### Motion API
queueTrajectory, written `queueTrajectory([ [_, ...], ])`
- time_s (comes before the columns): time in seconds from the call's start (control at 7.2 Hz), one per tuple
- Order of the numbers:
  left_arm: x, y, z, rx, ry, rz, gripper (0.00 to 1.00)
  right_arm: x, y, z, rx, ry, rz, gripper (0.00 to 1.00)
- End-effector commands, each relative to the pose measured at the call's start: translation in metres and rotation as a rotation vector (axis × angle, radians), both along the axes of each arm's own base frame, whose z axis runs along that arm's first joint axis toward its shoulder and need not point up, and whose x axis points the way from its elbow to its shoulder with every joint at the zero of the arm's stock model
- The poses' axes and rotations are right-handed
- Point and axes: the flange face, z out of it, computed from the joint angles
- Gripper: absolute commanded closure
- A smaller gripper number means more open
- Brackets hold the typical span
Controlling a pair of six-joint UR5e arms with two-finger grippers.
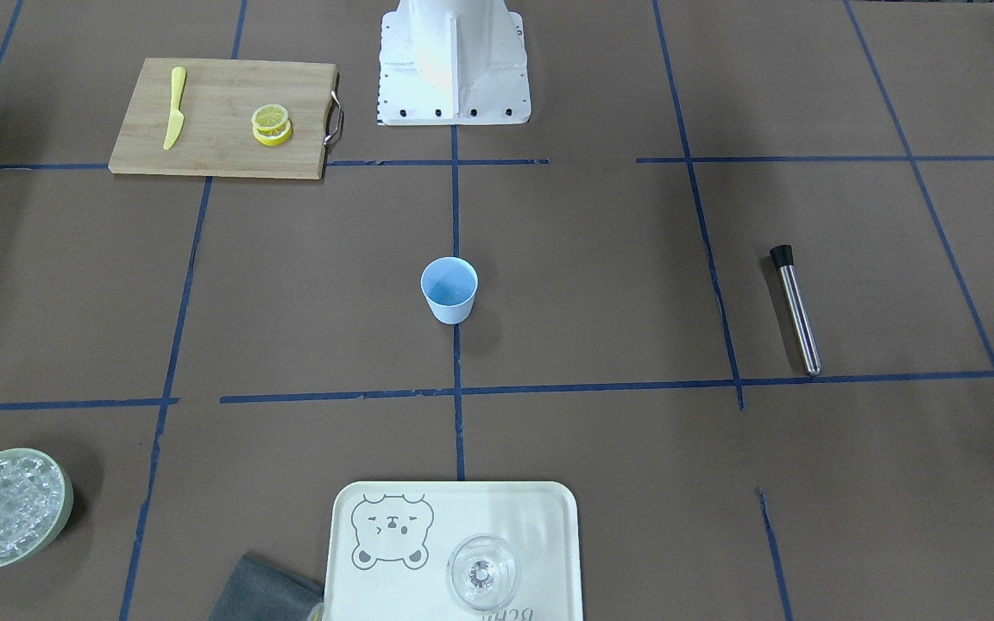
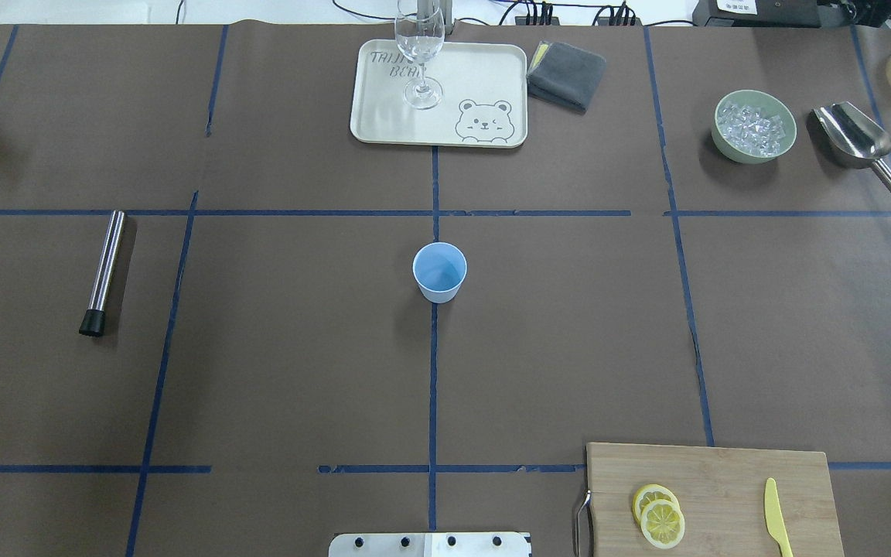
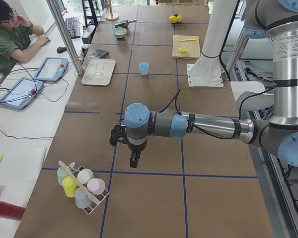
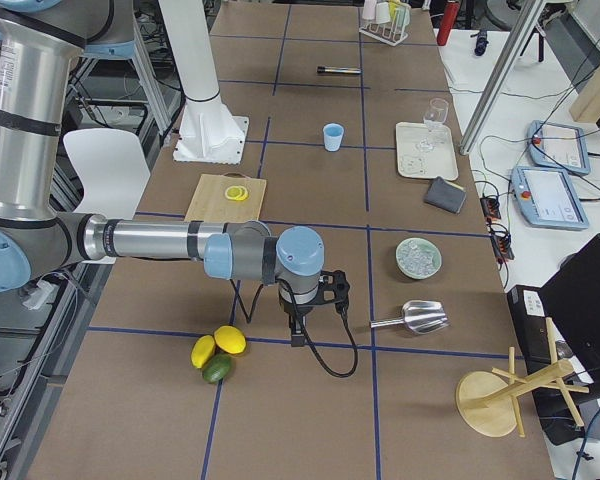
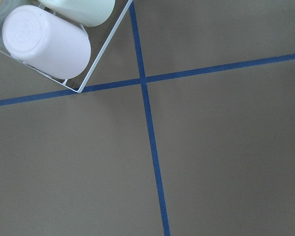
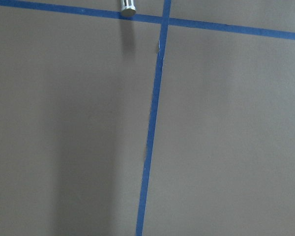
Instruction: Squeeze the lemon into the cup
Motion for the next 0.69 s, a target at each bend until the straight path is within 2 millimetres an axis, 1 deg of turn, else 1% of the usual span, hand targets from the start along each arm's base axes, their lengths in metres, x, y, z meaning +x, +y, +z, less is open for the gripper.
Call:
queueTrajectory([
  [0.0, 0.0, -0.001, -0.001, 0.004, 0.0, 0.001, 0.0, 0.0, 0.0, 0.0, 0.001, 0.0, 0.0, 0.0],
  [0.14, -0.001, -0.001, -0.004, 0.01, 0.0, 0.0, 0.0, 0.0, -0.002, -0.004, 0.014, 0.0, -0.002, 0.0],
  [0.42, 0.0, -0.003, -0.005, 0.015, 0.0, 0.001, 0.0, 0.0, -0.003, -0.006, 0.014, -0.003, 0.001, 0.0],
  [0.56, 0.0, -0.003, -0.005, 0.015, 0.0, 0.001, 0.0, -0.001, -0.008, -0.016, 0.033, -0.008, 0.002, 0.0],
])
